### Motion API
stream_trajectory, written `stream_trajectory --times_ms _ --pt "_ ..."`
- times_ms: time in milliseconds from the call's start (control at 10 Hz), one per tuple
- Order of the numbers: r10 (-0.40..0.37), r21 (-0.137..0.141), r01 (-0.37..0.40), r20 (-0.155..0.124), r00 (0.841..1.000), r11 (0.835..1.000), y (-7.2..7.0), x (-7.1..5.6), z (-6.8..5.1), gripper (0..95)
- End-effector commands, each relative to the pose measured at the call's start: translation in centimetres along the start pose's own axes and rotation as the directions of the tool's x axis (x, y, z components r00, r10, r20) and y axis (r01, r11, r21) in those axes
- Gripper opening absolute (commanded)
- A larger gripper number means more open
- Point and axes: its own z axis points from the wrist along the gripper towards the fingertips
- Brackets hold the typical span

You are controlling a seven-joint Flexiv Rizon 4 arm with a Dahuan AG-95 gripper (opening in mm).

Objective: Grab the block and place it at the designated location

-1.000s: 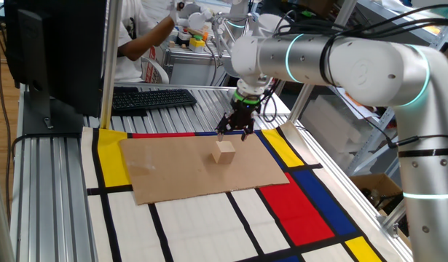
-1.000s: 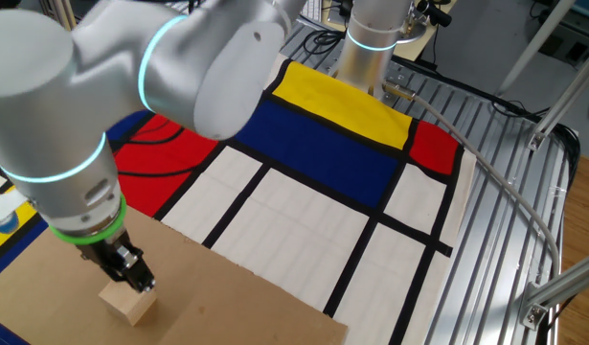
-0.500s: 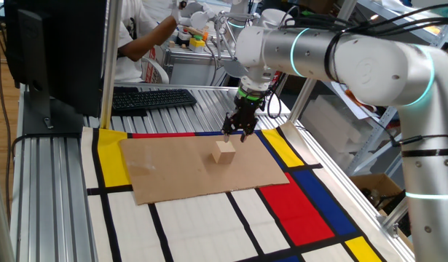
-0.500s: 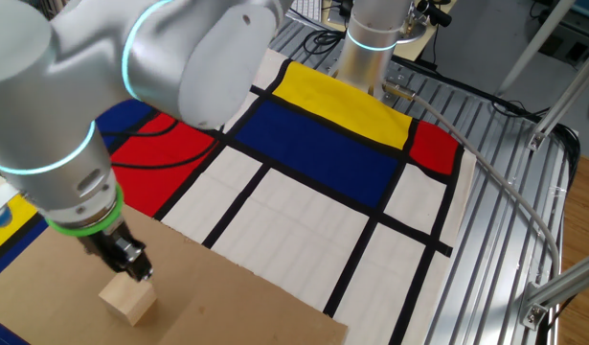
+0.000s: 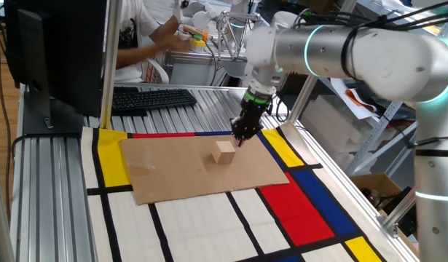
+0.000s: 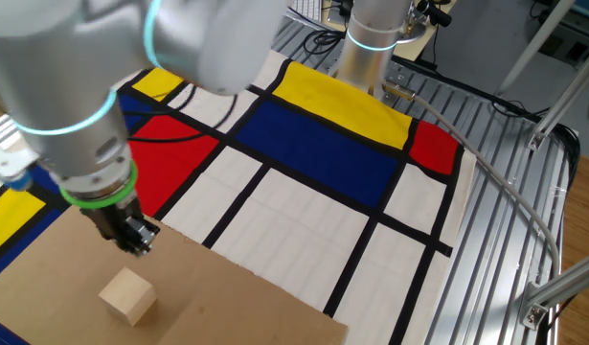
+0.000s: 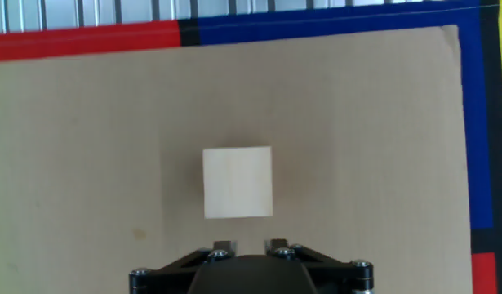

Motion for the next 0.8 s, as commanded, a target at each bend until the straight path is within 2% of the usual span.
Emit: stream_trajectory --times_ms 100,300,400,500,800 --pt "-0.006 0.028 0.005 0.037 0.999 1.0 0.01 0.45 0.12 0.0" --pt "-0.004 0.028 0.003 0.04 0.999 1.0 -0.02 0.43 0.15 0.0" --pt "-0.015 0.046 0.013 0.047 0.999 0.999 -0.09 0.39 0.17 0.0" --pt "-0.008 0.033 0.007 0.043 0.999 0.999 -0.09 0.38 0.22 0.0" --pt "-0.015 0.046 0.013 0.049 0.999 0.999 -0.13 0.36 0.23 0.0"
